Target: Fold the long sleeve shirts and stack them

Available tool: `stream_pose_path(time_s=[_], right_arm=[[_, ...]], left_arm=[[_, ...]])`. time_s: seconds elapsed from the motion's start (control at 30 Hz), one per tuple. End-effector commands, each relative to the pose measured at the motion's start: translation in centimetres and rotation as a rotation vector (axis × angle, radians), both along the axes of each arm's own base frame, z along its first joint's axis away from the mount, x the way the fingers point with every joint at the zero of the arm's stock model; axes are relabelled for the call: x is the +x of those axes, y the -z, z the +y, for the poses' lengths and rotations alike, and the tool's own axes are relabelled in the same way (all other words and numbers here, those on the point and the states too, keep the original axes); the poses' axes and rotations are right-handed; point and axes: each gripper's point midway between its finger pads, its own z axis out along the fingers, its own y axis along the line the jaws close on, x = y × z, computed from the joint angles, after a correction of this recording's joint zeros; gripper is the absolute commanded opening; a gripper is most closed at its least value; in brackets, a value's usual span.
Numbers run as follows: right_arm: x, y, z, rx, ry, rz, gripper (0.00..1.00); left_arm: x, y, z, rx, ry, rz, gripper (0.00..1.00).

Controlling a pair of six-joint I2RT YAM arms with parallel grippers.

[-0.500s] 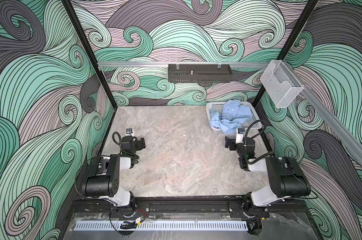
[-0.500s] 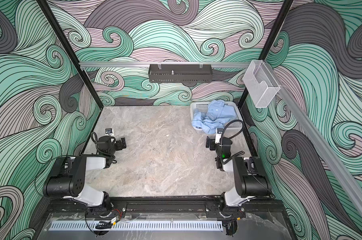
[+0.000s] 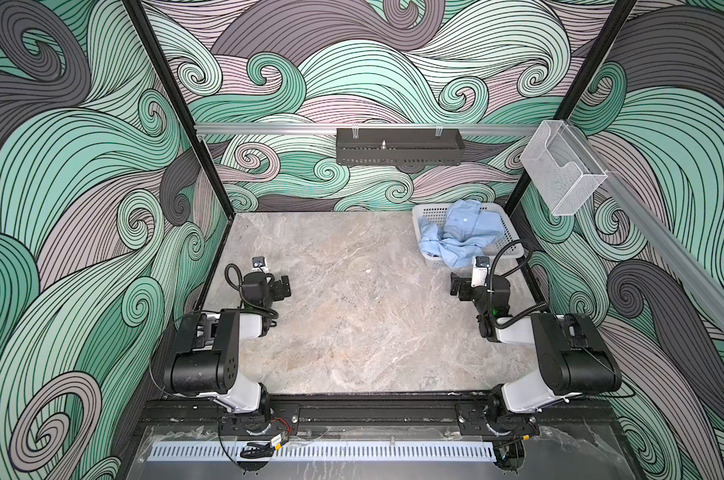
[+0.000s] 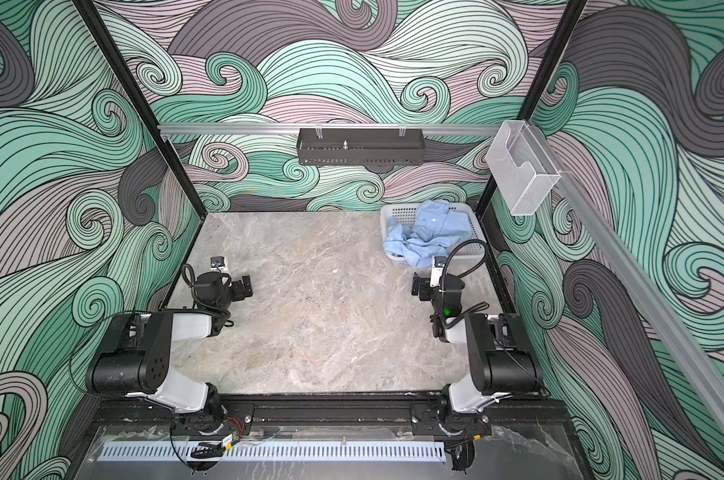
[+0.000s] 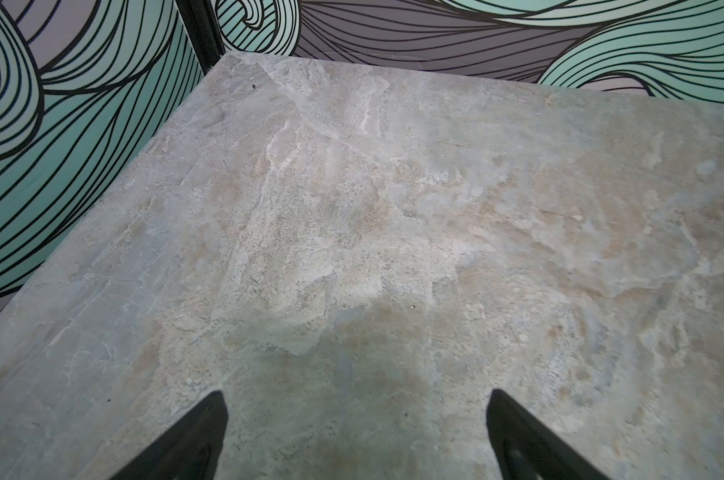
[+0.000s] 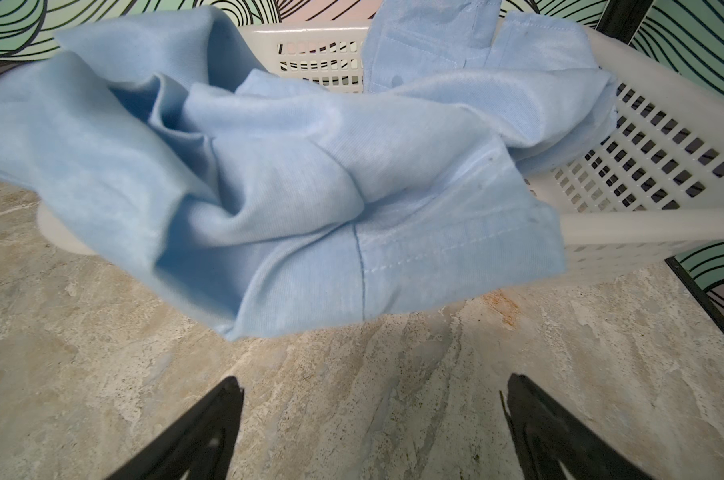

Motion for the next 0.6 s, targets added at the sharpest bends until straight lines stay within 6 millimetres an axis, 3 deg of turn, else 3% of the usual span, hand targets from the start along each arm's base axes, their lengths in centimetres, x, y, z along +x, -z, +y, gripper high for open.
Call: stream_pose_path(time_s=[0.0,0.57], right_arm=[[0.35,-0.66,-0.01,-0.011,0.003,-0.016,0.99],[0.42,-0.68,-0.11,-0.009,0.008,-0.014,0.99]], left_arm=[[0.74,-1.32,0.18,0.015,-0.004,-0.031,0.99],[0.72,-1.23,0.25,0.006,0.0,-0.031,0.99]])
